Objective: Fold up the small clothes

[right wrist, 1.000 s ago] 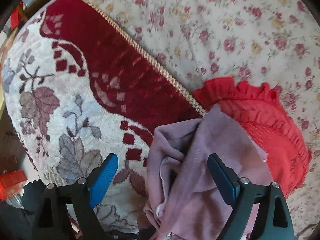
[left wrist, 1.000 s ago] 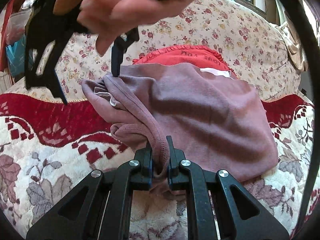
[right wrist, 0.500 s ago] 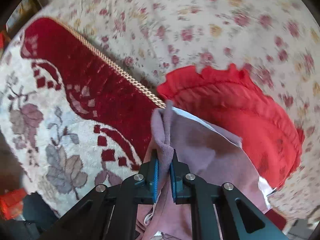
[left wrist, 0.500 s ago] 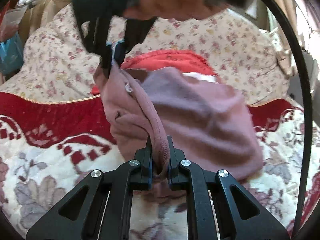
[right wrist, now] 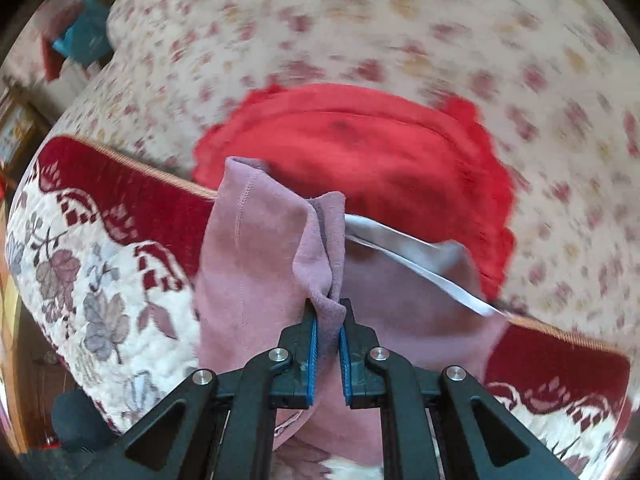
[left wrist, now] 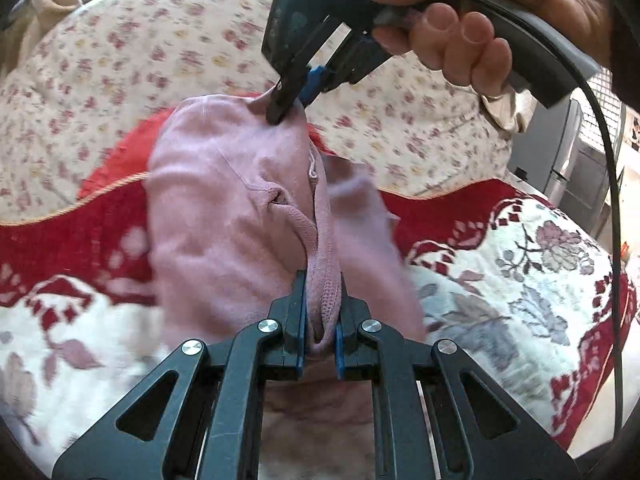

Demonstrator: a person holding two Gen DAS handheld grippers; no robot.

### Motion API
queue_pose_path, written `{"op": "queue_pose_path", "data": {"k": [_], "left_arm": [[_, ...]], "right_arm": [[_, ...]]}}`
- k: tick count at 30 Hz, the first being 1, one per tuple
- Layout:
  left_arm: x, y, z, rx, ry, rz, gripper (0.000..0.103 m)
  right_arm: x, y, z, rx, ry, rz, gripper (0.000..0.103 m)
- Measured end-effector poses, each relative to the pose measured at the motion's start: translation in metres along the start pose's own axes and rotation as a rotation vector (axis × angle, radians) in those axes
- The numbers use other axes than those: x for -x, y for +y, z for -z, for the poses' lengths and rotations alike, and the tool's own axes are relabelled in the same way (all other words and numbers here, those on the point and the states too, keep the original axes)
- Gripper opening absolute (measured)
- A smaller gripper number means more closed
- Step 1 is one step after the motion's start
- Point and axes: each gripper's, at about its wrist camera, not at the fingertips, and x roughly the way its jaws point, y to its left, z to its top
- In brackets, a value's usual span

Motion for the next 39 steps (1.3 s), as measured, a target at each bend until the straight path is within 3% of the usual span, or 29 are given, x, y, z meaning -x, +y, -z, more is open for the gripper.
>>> {"op": "queue_pose_path", "data": {"k": [8, 20, 22, 23, 25, 28, 32, 35, 39], "left_arm": [[-0.045, -0.06, 0.008, -0.072, 0.083, 0.042, 0.009], [-0.091, -0.081, 0.025, -0.047, 0.219, 0.058, 0.009], [-0.089, -0.081, 0.025, -0.044, 0.226, 0.081, 0.017], [-0.088, -0.083, 0.026, -0.045, 0.234, 0.102, 0.027], [-0.082, -0.087, 0.029, -0.052, 0.274, 0.187, 0.036], [-0.063, -0.095, 0.034, -0.104, 0.292, 0.243, 0.036], [-0.028, -0.075, 0.031, -0.139, 0.251, 0.22, 0.036], [-0.011, -0.033, 0.022, -0.097, 0.228, 0.155, 0.036], [-0.011, 0.021, 0.009, -0.026, 0.218, 0.074, 0.034]], "right_arm": [[-0.002, -0.085, 0.041, -0.129, -0.04, 0.009, 0.007], [-0.039, -0.139, 0.08, -0.209, -0.107, 0.016, 0.006], [-0.043, -0.142, 0.084, -0.232, -0.143, 0.007, 0.006], [-0.042, -0.142, 0.085, -0.246, -0.161, 0.004, 0.006], [-0.039, -0.149, 0.09, -0.302, -0.209, -0.01, 0.006], [-0.025, -0.154, 0.097, -0.351, -0.276, -0.001, 0.006], [0.013, -0.139, 0.117, -0.337, -0.358, 0.005, 0.006], [0.032, -0.108, 0.14, -0.249, -0.376, -0.058, 0.006], [0.026, -0.058, 0.183, -0.174, -0.366, -0.098, 0.006]]}}
